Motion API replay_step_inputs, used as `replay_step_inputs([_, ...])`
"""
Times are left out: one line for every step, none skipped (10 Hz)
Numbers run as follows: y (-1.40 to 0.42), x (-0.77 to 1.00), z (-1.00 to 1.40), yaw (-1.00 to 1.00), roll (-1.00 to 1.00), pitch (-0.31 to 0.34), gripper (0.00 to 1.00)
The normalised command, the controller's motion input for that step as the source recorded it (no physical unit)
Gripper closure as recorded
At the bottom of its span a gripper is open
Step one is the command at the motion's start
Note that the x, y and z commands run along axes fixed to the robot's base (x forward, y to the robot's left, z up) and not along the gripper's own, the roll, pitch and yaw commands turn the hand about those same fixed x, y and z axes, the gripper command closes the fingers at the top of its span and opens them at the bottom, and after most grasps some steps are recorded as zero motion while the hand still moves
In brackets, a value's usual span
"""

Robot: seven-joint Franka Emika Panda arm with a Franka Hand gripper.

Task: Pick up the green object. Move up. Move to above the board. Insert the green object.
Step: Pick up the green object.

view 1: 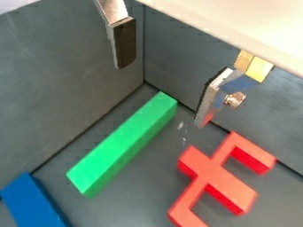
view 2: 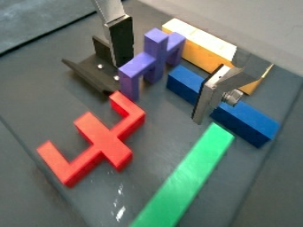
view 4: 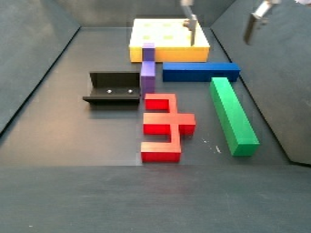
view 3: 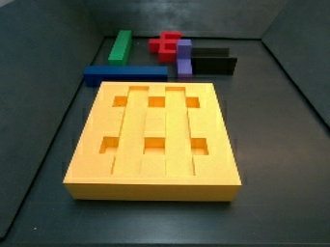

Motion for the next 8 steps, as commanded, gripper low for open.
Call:
replay_step_inputs([0.08, -0.30, -0.28, 0.01, 0.16, -0.076, 0.00])
replay_step_inputs([-0.06, -0.26, -0.57, 0.09, 0.31, -0.104, 0.00])
replay_step_inputs([-0.20, -0.16, -0.67, 0.14, 0.32, -0.139, 0.00])
replay_step_inputs([-0.21, -0.17, -0.59, 0.15, 0.37, -0.120, 0.00])
replay_step_inputs([-0.13, -0.26, -0.50, 0.16, 0.44, -0.083, 0.00])
replay_step_inputs([-0.14, -0.29, -0.56, 0.17, 0.40, -0.086, 0.00])
replay_step_inputs([0.00, -0.01, -0.79, 0.00, 0.17, -0.044, 0.00])
replay_step_inputs([0.03, -0.01, -0.82, 0.00, 0.08, -0.071, 0.00])
